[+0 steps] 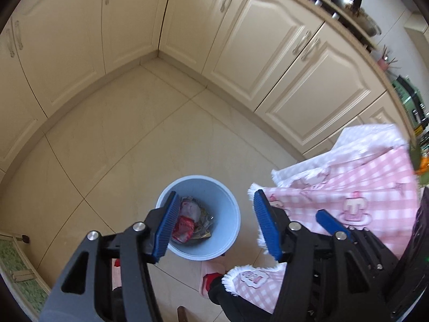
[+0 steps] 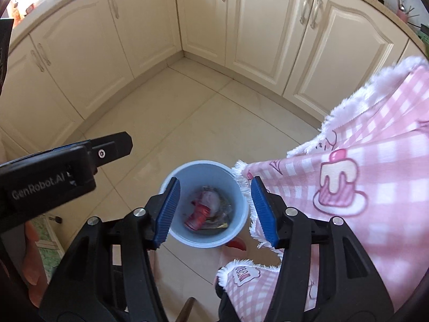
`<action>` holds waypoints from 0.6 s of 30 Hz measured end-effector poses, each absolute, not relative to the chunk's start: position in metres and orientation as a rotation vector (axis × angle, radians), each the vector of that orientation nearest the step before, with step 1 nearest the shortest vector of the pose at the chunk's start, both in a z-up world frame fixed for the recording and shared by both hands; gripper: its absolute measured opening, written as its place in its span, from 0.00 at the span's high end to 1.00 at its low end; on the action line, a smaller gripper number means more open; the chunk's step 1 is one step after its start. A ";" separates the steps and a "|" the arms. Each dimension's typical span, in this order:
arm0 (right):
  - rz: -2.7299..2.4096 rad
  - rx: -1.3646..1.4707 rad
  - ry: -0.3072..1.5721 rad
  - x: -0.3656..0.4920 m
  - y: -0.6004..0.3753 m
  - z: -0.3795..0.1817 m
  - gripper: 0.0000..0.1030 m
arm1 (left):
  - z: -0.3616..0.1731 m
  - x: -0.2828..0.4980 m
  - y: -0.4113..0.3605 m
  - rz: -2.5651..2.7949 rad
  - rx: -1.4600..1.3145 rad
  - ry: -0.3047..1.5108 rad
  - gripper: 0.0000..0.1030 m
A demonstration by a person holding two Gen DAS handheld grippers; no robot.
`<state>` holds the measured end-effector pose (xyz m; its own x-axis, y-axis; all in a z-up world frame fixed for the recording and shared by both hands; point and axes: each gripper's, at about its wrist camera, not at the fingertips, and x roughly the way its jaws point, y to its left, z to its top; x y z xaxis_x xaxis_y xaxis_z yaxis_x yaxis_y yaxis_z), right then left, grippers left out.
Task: Collect trash
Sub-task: 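Return to the table and grasp the orange flower stem with the left gripper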
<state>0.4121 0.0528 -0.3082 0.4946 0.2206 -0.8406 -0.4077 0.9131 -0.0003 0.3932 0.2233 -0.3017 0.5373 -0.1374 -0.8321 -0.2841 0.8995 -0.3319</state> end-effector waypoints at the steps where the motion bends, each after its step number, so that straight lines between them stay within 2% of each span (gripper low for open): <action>1: 0.392 -0.209 0.971 0.407 0.054 -0.301 0.47 | -0.290 0.385 0.224 0.090 -0.464 0.989 0.45; 10: 0.445 -0.188 0.767 0.347 0.039 -0.196 0.45 | -0.183 0.328 0.206 0.061 -0.425 0.781 0.44; 15: 0.382 -0.153 0.665 0.320 -0.021 -0.141 0.43 | -0.134 0.316 0.152 -0.045 -0.339 0.714 0.44; 18: 0.294 -0.115 0.626 0.311 -0.075 -0.119 0.42 | -0.122 0.322 0.108 -0.103 -0.278 0.709 0.42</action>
